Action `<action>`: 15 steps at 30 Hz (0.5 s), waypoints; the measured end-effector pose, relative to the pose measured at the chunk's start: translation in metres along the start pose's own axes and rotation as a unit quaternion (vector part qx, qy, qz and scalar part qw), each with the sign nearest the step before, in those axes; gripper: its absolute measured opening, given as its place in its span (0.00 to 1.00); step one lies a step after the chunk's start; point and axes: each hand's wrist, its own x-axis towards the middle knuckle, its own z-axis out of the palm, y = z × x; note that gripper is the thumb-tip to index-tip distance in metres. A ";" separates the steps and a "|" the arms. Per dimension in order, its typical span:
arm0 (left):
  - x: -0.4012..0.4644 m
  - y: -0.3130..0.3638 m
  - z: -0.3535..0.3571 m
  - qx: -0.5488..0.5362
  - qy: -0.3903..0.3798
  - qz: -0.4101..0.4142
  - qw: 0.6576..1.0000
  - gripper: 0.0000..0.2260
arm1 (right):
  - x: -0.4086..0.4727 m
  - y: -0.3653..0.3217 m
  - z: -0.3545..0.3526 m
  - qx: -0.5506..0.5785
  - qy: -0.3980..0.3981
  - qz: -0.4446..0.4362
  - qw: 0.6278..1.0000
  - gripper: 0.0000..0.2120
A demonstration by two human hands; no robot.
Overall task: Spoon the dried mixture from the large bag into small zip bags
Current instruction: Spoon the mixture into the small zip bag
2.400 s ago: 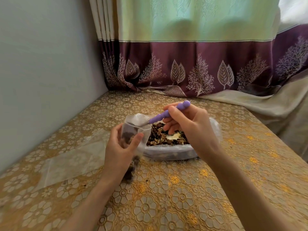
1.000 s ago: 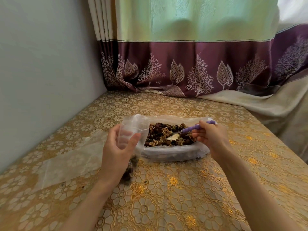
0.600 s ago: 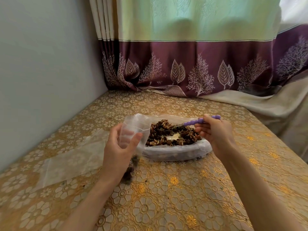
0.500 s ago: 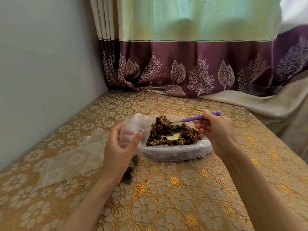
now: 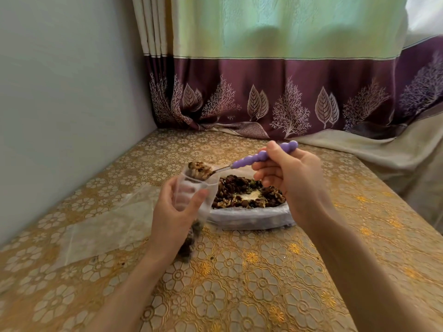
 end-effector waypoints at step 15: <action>0.003 -0.004 -0.003 -0.003 0.010 -0.005 1.000 0.35 | 0.003 0.001 -0.004 -0.044 -0.048 -0.077 0.995 0.08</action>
